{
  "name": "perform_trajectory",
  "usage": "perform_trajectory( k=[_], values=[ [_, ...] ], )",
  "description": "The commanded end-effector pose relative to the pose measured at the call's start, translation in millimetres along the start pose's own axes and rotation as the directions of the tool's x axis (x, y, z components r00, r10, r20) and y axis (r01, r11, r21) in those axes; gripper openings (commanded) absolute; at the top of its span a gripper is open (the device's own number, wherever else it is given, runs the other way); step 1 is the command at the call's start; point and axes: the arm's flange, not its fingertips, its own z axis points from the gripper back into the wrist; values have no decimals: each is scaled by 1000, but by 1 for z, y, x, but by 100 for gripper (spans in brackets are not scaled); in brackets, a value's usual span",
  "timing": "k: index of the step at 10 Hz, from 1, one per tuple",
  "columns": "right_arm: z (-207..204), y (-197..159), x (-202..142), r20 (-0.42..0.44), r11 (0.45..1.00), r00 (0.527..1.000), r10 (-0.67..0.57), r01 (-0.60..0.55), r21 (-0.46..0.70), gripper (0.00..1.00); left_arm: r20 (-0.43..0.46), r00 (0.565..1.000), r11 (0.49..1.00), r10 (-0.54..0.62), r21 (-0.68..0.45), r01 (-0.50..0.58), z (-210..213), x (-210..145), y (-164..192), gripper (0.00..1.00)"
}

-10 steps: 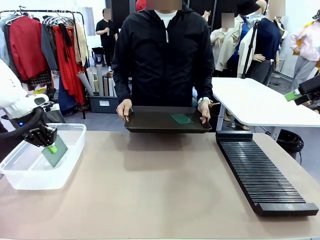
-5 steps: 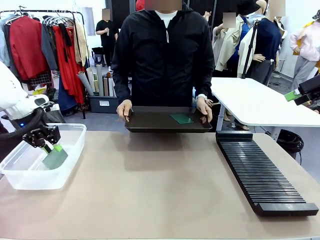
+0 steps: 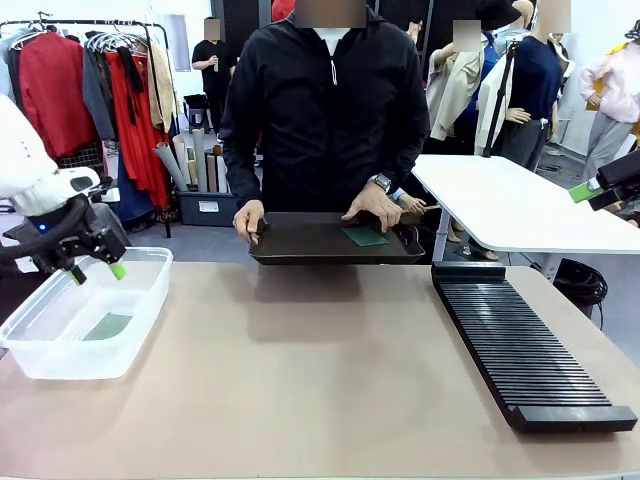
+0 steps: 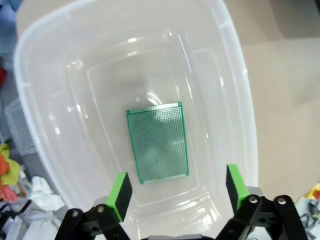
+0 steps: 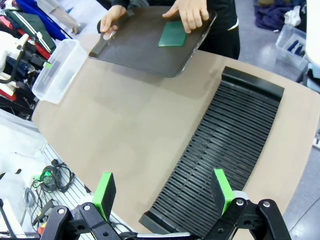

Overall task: Sort PCBs into racks and boxes based on the side picked up.
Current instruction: If the short side of the Blank PCB is picked up, insert it into the PCB Rack ; if the long side is picked up, place it in the Organizing box, then pick up the Blank PCB handed by the Human.

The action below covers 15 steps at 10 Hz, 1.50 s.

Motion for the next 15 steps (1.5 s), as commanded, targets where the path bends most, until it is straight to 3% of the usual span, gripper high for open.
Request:
perform_trajectory(
  k=[1,4,15],
  values=[
    [1,1,1,3,1000,1000,2,-2,3,100,-26,1000,998,4,64,-2,21,1,-16,100],
    [1,1,1,3,1000,1000,2,-2,3,100,-5,1000,997,2,77,-2,38,4,-28,100],
    [1,1,1,3,1000,1000,2,-2,3,100,-2,1000,997,-22,68,22,32,3,-20,100]
  ],
)
